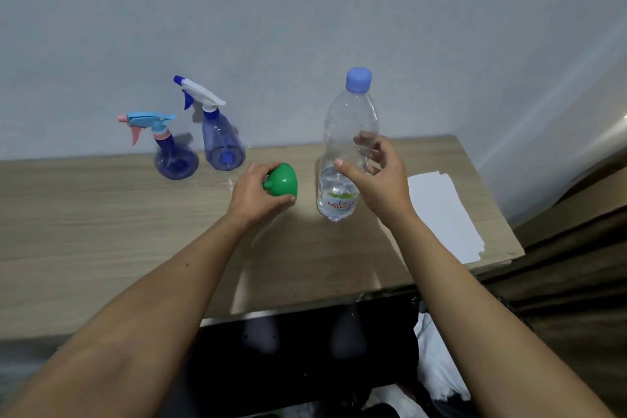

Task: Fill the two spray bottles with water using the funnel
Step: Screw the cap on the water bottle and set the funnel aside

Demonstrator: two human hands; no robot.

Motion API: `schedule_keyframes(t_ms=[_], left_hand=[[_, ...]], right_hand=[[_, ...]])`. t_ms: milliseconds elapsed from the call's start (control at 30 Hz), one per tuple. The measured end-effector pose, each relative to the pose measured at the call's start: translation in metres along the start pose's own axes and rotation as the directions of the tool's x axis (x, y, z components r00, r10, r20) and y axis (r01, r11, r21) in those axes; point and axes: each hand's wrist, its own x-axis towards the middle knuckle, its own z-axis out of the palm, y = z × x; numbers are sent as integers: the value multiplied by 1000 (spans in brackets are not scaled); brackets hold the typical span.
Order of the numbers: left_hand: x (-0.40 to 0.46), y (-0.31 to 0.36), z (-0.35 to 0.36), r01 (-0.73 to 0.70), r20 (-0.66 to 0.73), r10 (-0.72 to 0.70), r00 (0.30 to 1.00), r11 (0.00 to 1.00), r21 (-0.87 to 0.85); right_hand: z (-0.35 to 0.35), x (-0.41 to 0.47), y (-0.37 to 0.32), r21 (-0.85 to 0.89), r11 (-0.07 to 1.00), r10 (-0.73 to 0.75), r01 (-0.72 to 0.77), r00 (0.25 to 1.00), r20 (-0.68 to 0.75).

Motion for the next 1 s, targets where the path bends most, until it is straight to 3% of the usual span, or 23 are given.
schedule_keyframes(t_ms=[300,533,733,1000], left_hand=[[71,-1,10,-14,78,-5,997,970,242],[97,-8,23,38,71,-60,996,960,277],[94,-20,29,-13,30,5,1000,964,265],[99,-32,33,-33,-30,40,999,979,204]], right_hand=[[29,84,3,32,999,-23,23,1000,-8],[45,119,18,14,994,-109,109,994,-15],[53,132,25,-3,978,-209,210,977,34],[51,142,34,14,981,-193,193,975,110]])
